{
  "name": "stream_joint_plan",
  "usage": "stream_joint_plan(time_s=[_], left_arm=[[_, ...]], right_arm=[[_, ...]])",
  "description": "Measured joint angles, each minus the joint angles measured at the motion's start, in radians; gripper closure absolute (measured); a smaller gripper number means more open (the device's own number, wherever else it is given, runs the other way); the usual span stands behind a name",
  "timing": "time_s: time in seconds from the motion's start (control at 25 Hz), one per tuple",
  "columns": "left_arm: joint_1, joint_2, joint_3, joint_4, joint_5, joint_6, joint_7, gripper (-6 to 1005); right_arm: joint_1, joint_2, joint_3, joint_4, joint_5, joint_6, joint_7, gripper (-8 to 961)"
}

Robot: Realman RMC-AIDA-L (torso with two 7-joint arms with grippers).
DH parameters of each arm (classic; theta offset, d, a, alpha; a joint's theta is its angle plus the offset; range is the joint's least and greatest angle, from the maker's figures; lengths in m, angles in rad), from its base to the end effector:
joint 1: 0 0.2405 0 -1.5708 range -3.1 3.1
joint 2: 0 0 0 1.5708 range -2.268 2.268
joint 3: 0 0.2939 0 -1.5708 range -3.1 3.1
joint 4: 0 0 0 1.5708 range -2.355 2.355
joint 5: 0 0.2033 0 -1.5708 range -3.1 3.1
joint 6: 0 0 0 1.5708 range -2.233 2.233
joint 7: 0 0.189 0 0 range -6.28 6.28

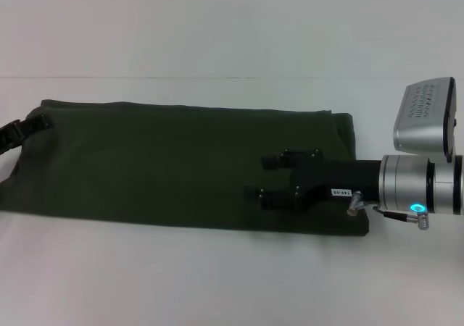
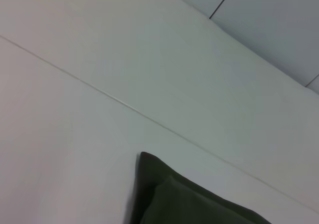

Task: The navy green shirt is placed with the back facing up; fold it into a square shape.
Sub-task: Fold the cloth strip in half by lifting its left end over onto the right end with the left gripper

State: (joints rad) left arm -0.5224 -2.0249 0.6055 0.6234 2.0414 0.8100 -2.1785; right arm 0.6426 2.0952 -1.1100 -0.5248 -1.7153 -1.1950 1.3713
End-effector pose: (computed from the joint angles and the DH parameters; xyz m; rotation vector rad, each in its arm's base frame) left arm -0.3957 0.4384 0.0211 -1.6111 -1.5432 -0.6088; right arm 0.2260 0.3942 -0.1219 -2.7504 0.5631 0.5890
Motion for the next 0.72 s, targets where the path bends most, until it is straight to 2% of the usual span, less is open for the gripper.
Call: stream_joint_plan(time_s=[0.72], left_arm=[[0.024, -0.006, 0.002, -0.005, 0.004, -0.073, 0.011, 139]], right_arm=[[0.000, 0.000, -0.001, 0.003, -0.004, 0.008, -0.005, 166]])
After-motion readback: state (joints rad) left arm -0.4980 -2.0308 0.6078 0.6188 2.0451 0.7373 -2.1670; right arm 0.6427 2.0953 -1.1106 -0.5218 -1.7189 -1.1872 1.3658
